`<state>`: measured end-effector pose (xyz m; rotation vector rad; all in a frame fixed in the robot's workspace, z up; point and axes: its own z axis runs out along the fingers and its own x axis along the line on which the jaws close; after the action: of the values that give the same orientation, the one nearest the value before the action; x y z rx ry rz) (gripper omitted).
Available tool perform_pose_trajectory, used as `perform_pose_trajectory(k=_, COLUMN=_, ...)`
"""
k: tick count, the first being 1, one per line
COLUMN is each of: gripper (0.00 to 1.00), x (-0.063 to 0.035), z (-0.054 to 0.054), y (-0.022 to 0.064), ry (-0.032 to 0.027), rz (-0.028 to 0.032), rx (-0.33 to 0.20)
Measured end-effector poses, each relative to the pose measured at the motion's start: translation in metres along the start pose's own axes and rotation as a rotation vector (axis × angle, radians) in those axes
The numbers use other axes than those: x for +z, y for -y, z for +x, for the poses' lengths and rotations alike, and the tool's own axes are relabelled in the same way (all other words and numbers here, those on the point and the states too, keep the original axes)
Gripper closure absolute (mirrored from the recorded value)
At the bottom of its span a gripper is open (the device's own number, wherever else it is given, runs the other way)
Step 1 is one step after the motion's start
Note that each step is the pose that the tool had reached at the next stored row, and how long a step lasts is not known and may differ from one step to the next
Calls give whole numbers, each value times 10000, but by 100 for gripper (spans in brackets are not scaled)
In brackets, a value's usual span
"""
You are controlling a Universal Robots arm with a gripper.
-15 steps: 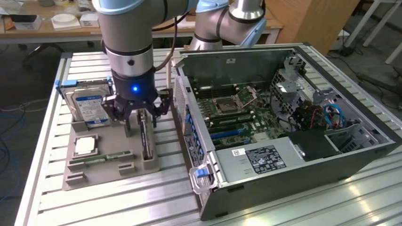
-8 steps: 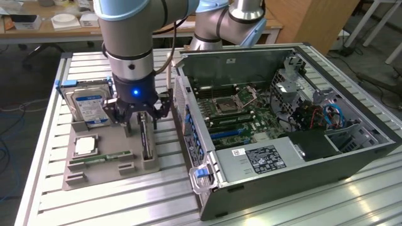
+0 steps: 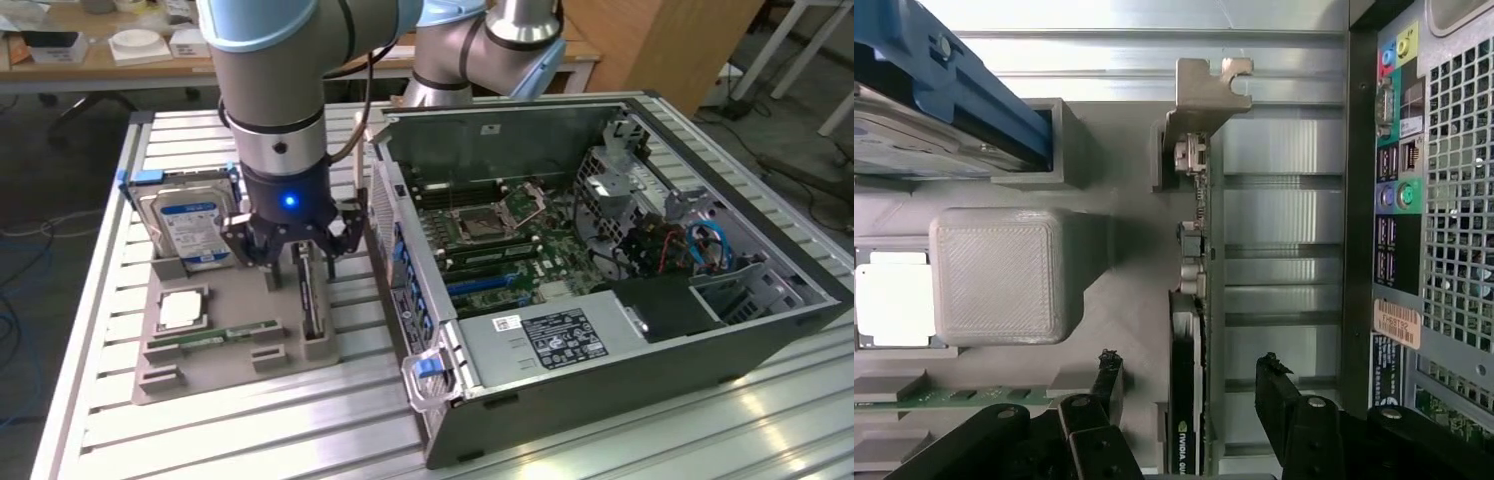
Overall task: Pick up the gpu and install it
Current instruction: 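Pick up the gpu and move the gpu toward the slot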
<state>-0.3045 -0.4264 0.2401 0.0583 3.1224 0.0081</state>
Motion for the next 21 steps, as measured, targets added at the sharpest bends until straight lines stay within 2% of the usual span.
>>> perform_pose_trajectory(k=4, gripper=37, x=1, z=1, y=-1, ry=3, rz=12, rx=0)
perform_pose_trajectory(k=5, gripper=44, x=1, z=1, y=-1, ry=4, rz=12, rx=1)
perform_pose_trajectory(k=7, gripper=44, x=1, z=1, y=-1, ry=4, rz=12, rx=1)
perform_pose_trajectory(k=8, gripper=50, x=1, z=1, y=-1, ry=4, rz=13, rx=0)
perform_pose_trajectory(k=21, gripper=50, x=11, z=1, y=-1, ry=19, rz=13, rx=0)
